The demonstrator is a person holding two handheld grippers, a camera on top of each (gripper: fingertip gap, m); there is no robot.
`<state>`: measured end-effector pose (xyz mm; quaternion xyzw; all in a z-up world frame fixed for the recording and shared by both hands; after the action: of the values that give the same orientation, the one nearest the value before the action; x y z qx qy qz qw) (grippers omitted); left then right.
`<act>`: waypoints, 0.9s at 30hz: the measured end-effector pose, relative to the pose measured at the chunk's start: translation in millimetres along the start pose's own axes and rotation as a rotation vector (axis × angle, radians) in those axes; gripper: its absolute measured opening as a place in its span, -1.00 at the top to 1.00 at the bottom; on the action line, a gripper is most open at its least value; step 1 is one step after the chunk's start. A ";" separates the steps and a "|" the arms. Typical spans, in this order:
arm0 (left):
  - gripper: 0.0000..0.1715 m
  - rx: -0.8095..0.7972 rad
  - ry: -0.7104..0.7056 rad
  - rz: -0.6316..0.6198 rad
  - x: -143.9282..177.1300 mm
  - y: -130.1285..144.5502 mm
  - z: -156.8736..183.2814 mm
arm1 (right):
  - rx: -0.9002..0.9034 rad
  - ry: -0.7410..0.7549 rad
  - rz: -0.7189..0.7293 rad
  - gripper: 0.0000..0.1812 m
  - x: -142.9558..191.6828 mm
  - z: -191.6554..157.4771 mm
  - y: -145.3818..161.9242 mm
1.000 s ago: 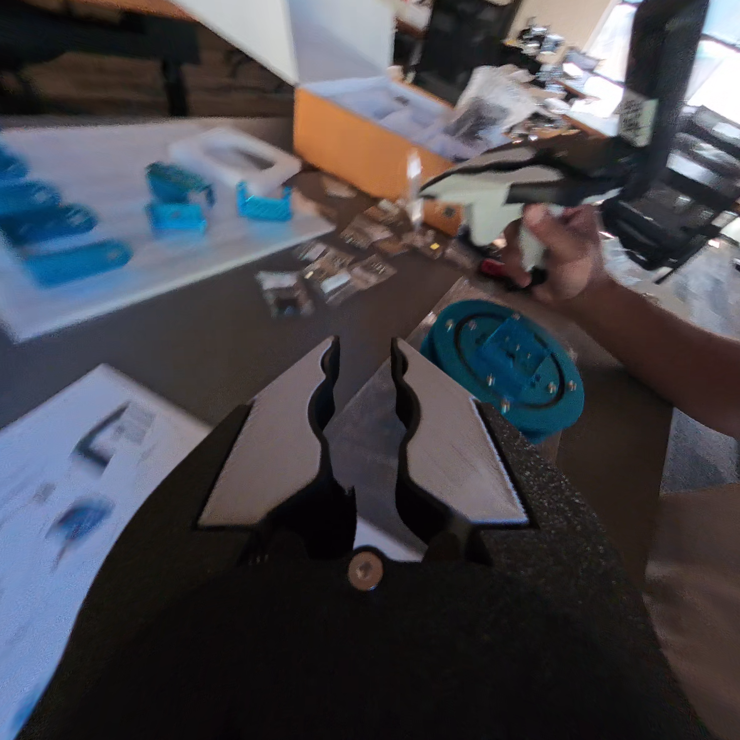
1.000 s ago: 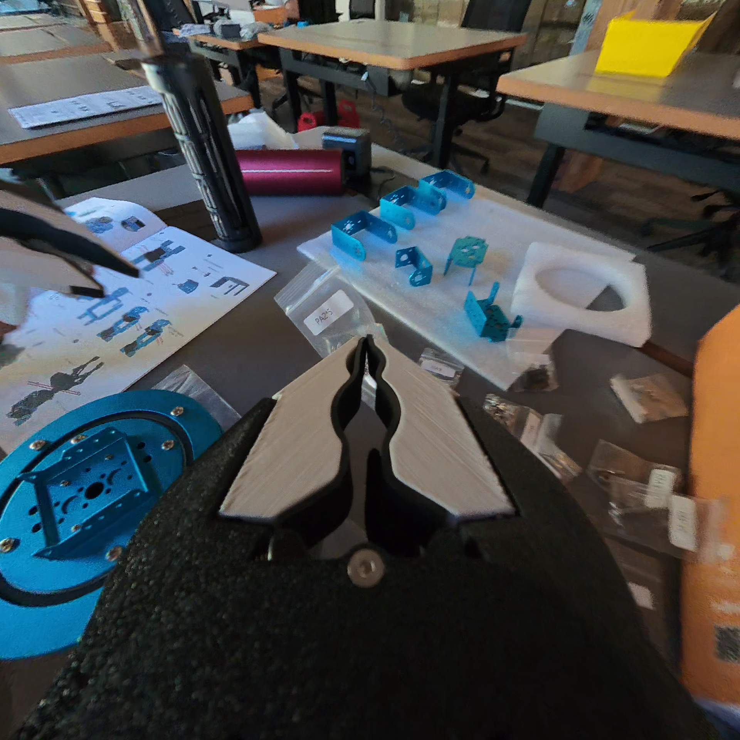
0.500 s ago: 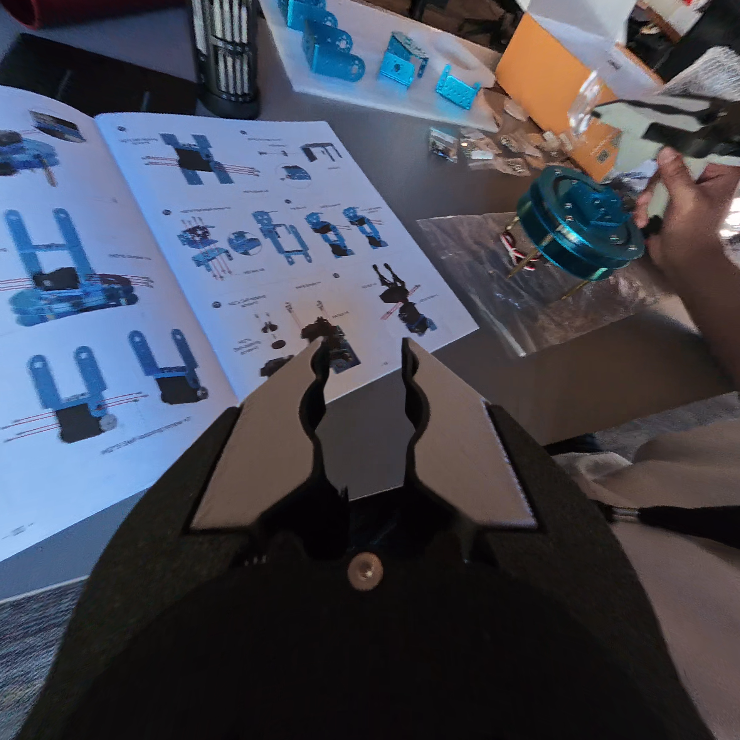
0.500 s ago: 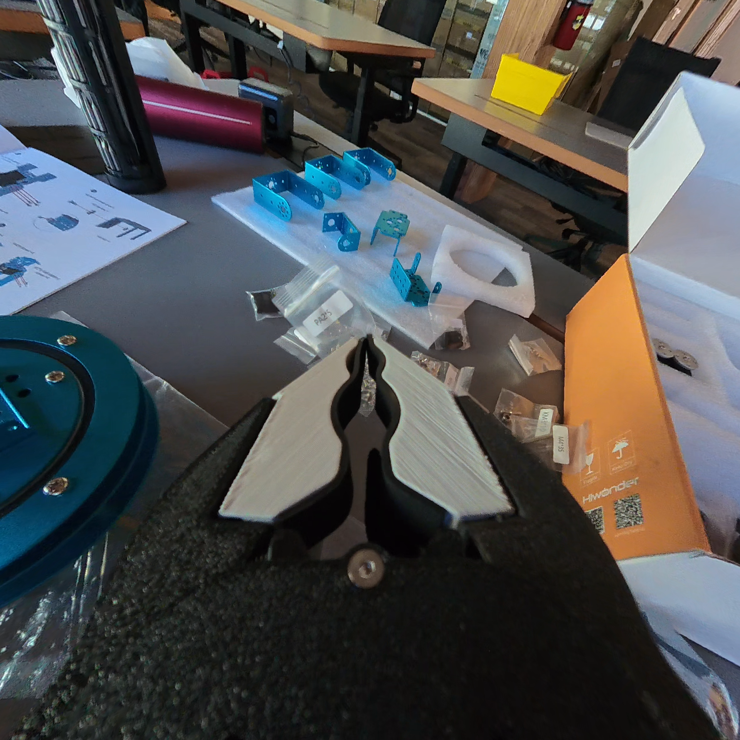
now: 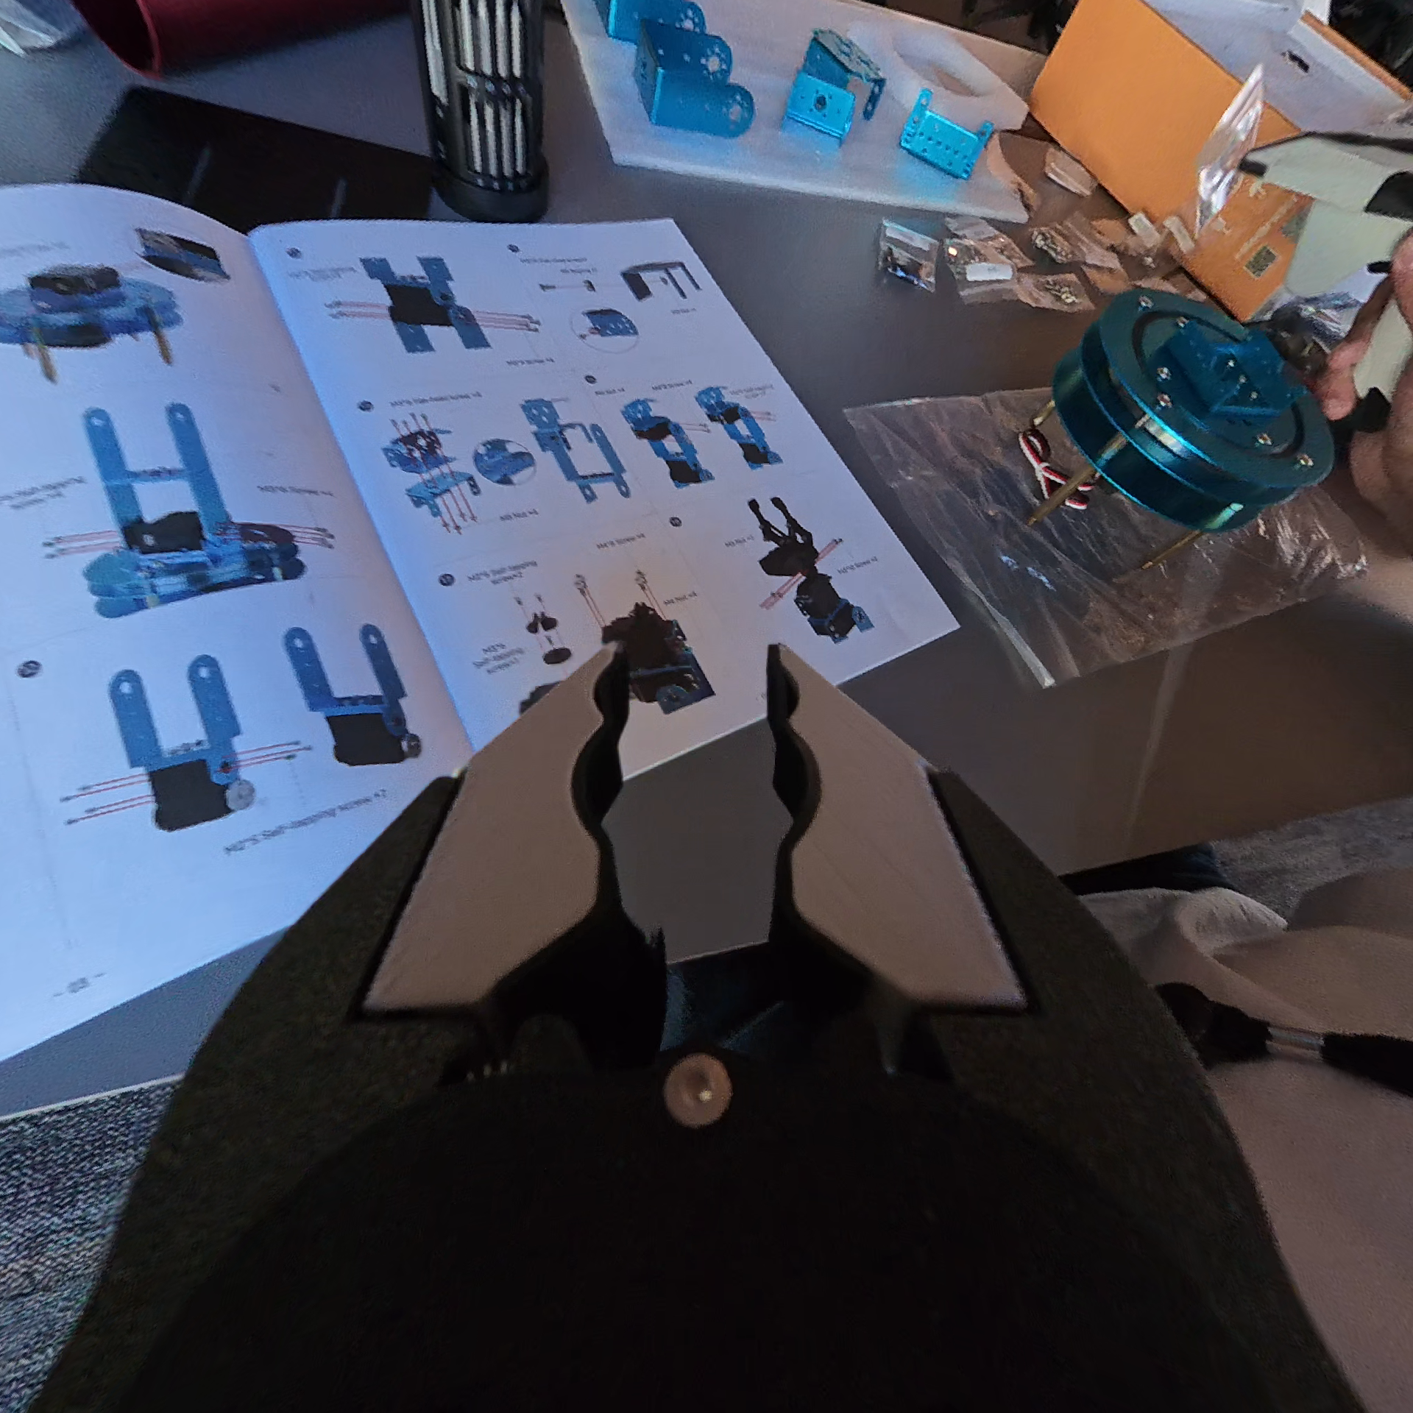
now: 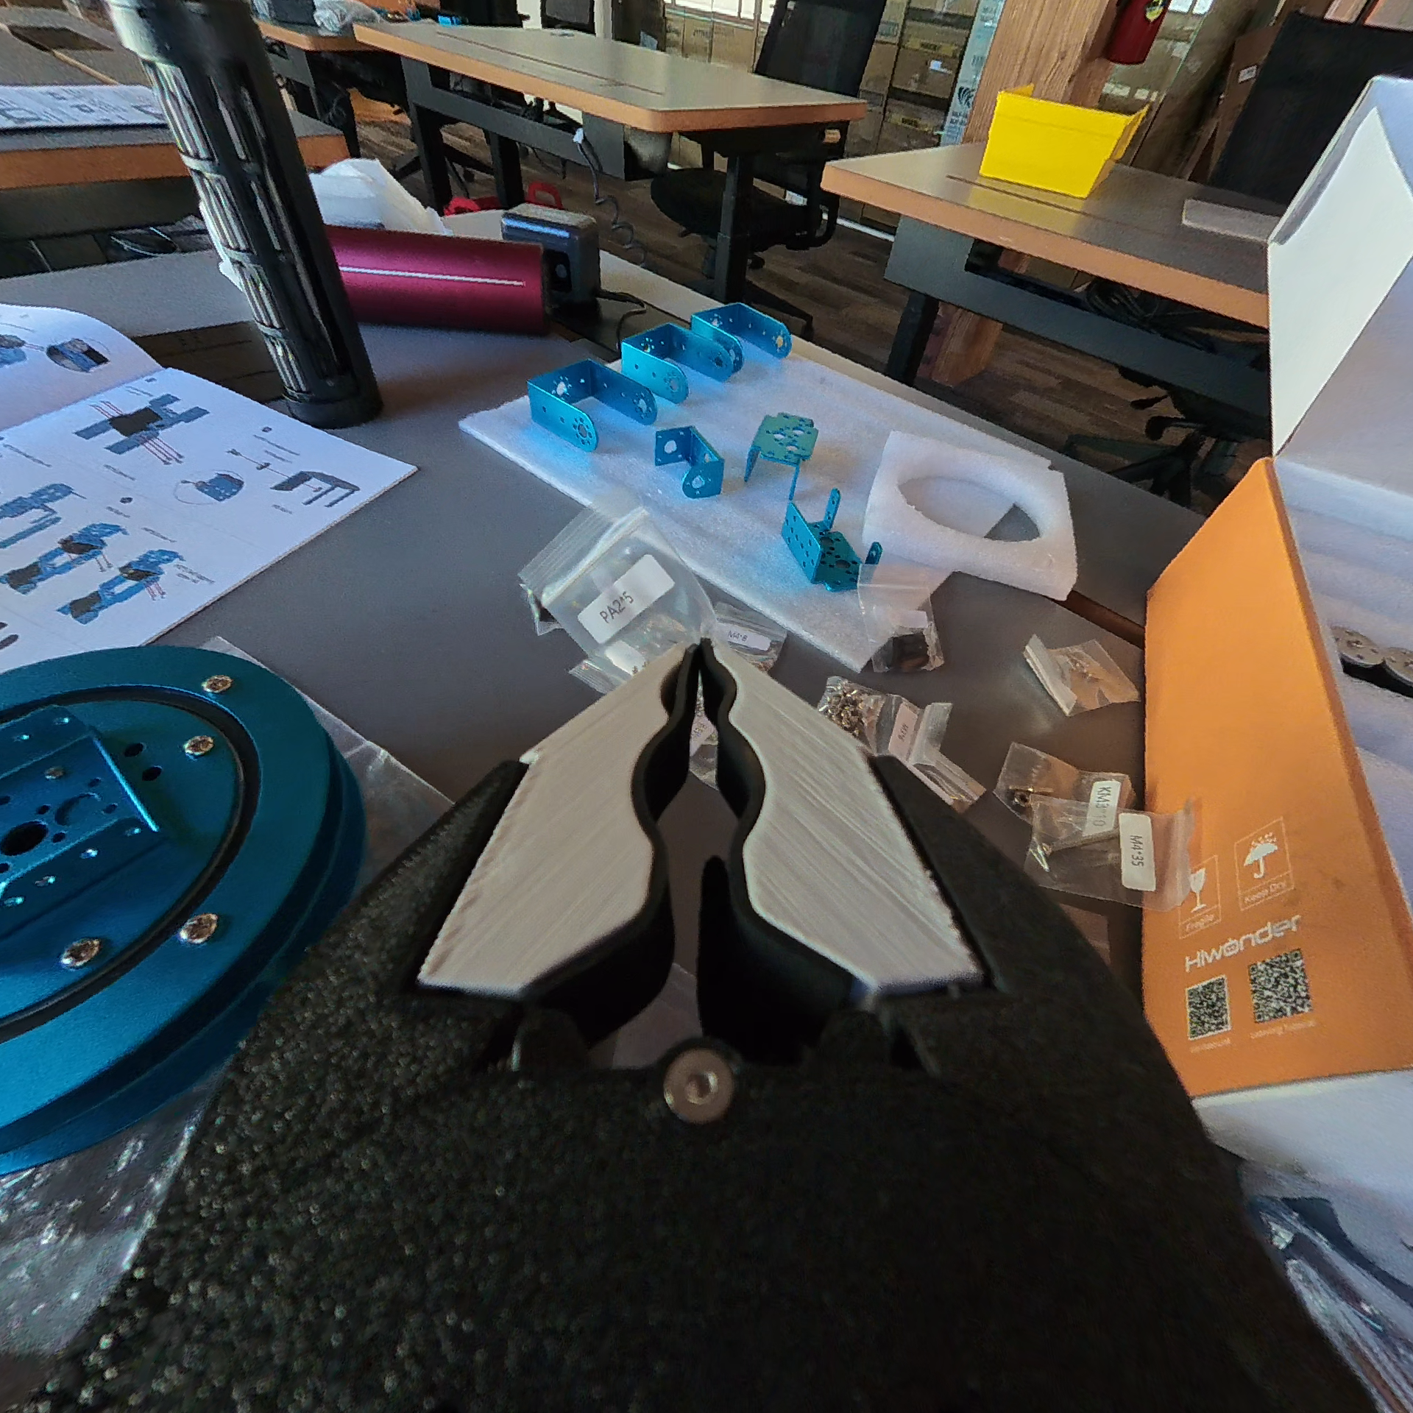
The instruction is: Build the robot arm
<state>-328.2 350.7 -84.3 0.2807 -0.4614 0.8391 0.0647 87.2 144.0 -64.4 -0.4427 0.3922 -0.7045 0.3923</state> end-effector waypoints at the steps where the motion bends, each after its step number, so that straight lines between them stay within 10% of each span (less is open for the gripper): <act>1: 0.59 0.001 0.010 -0.012 -0.2 3.6 1.4 | 0.001 -0.001 -0.001 1.00 -0.1 -0.4 -0.1; 27: 0.59 0.015 -0.243 -0.002 41.4 11.4 -50.0 | 0.002 -0.037 -0.028 1.00 -5.0 -5.0 3.8</act>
<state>-387.5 378.5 -91.6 0.3813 -0.4591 0.8024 0.0069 84.8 148.1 -70.9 -0.4607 0.3781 -0.7020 0.3898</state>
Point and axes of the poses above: each gripper's, where its closed fingertips meet, x back along the fingers, y out of its underside, z = x × y across the jaws, the point moved 6 cm from there along x, back along the fingers, and after that the axes turned 13 degrees about x, right-handed, at the moved point
